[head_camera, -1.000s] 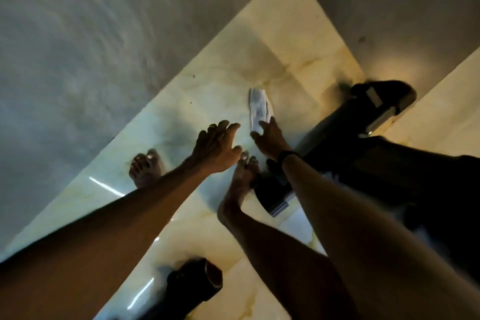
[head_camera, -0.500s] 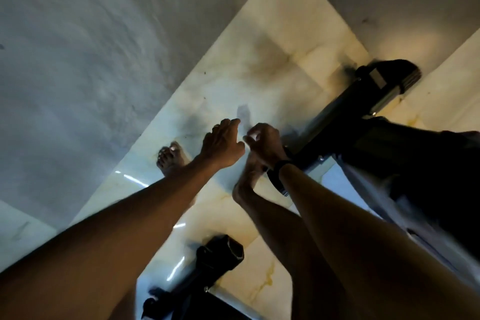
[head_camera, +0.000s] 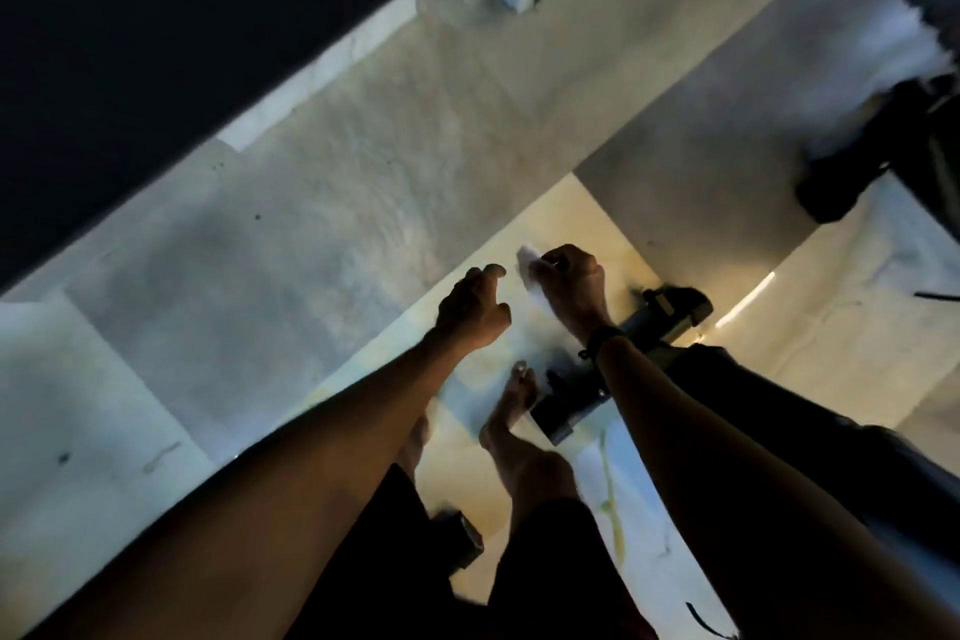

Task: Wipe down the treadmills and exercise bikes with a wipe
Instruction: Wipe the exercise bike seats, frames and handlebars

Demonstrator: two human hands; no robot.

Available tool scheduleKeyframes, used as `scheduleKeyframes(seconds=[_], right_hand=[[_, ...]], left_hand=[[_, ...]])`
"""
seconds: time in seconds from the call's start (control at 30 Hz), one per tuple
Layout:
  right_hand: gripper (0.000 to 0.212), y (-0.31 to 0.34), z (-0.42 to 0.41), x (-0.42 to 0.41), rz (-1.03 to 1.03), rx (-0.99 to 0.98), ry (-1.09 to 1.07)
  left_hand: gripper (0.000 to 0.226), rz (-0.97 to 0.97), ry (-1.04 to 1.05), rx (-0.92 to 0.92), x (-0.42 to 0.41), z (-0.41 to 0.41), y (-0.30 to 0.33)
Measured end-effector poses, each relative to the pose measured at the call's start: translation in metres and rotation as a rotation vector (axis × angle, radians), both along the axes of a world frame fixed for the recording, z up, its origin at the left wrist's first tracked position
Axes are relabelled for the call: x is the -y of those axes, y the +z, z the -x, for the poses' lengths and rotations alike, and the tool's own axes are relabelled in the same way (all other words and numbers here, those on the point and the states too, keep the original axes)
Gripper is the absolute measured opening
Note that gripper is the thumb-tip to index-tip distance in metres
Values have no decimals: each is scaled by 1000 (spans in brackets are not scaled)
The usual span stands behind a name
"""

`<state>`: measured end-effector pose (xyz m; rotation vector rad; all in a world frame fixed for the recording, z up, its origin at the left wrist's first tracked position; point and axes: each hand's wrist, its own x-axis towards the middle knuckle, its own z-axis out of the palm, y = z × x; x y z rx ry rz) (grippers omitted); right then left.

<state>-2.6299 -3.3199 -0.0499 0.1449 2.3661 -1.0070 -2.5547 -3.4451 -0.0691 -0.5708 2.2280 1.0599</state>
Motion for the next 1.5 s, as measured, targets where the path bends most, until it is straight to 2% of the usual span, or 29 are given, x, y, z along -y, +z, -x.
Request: scheduleKeyframes(seconds=[0.13, 0.23, 0.37, 0.53, 0.67, 0.77, 0.83, 0.9, 0.97, 1.07, 1.23, 1.3, 1.4, 1.5], right_hand=[[15, 94, -4, 12, 58, -258, -38], [12, 152, -10, 20, 84, -343, -46], [22, 231, 4, 31, 141, -386, -37], [28, 337, 51, 30, 72, -613, 193], [27, 433, 76, 12, 111, -721, 220], [22, 495, 88, -18, 108, -793, 227], [18, 531, 92, -48, 61, -803, 306], [14, 561, 95, -84, -37, -822, 404], [14, 585, 95, -124, -110, -841, 476], [13, 611, 92, -185, -206, -875, 545], [22, 616, 74, -266, -199, -956, 549], [23, 610, 67, -289, -161, -1011, 558], [24, 604, 58, -319, -66, -1077, 512], [27, 595, 32, -345, 76, -1188, 436]], left_hand=[[51, -36, 50, -167, 5, 3, 76], [48, -57, 89, -271, 5, 17, 126], [47, -65, 90, -401, 6, 44, 195], [50, -56, 165, -613, 13, 81, 282], [52, -121, 286, -832, -3, 99, 362], [32, -80, 260, -920, -34, 104, 425], [19, -32, 232, -999, -64, 106, 468], [29, -39, 213, -1094, -98, 104, 504], [52, -53, 206, -1178, -135, 102, 526], [60, -61, 184, -1234, -187, 109, 541], [24, -25, 121, -1228, -278, 66, 576], [30, -23, 81, -1218, -297, 54, 579], [51, 34, 18, -1113, -306, 45, 582], [23, 53, -105, -1000, -311, 24, 590]])
